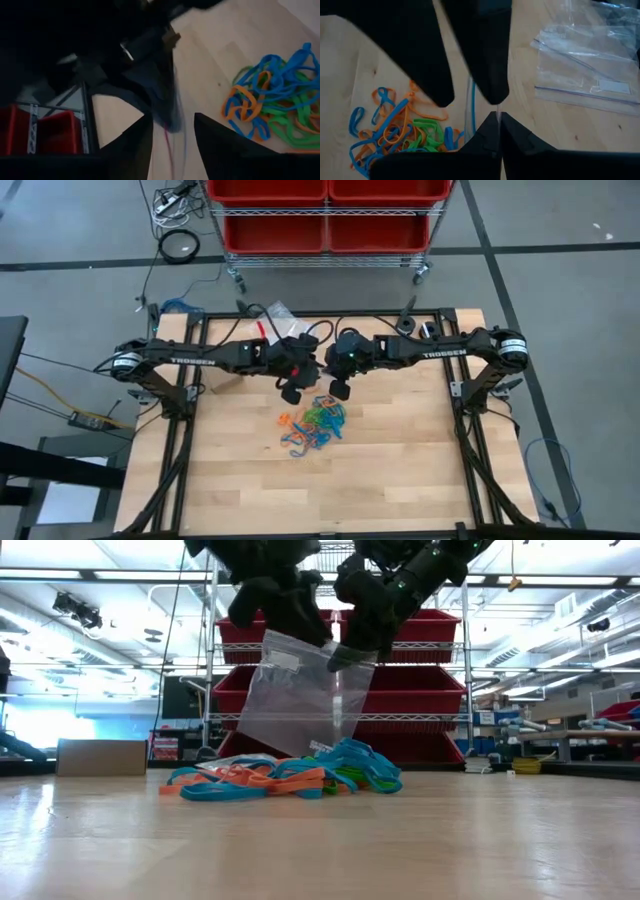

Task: Sort rubber bands
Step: Open the right transparent zip bag

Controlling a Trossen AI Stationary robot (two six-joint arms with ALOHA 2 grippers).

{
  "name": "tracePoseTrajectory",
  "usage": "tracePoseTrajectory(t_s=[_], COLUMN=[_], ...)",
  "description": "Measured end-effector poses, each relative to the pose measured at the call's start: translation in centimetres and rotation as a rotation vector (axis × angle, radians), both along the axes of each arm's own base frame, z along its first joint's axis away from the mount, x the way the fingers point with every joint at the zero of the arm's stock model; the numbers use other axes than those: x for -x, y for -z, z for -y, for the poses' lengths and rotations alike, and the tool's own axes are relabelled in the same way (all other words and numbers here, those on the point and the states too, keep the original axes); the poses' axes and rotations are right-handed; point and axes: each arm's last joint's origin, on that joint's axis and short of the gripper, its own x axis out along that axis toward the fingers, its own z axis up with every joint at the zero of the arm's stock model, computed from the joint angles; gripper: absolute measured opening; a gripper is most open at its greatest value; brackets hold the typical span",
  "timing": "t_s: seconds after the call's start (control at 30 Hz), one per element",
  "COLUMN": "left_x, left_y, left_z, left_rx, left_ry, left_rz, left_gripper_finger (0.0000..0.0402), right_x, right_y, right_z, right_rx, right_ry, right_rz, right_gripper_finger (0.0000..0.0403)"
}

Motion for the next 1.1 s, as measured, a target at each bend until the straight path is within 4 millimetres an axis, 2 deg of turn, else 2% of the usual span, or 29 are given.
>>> tracePoseTrajectory(t_s=[0.37,0.6,0.87,1.1], left_x=[0.7,0.3,0.1,-0.2], left_y=[1.2,2.3,1.5,0.6], left_z=[-0.6,-0.7,-0.8,0.0], left_rx=[0.077,0.085,0.033,-0.001], left_ry=[-0.001,-0.014,-0.038,-0.001], left_rz=[-0.078,-0.111,-0.069,-0.050], left_gripper_finger=[0.0141,0.0128,0.0125,0.0125], right_x=[-0.2,-0.3,-0.1,0.1], right_y=[-0.2,-0.3,-0.1,0.0], right_z=[0.0,0.1,0.2,0.7], right_rx=[-0.004,-0.005,-0.026,-0.040], right_ry=[0.017,0.019,0.032,0.054], right_rz=[0.031,0.047,0.020,0.001], right_gripper_finger=[0.0000,0.0000,0.0000,0.0000])
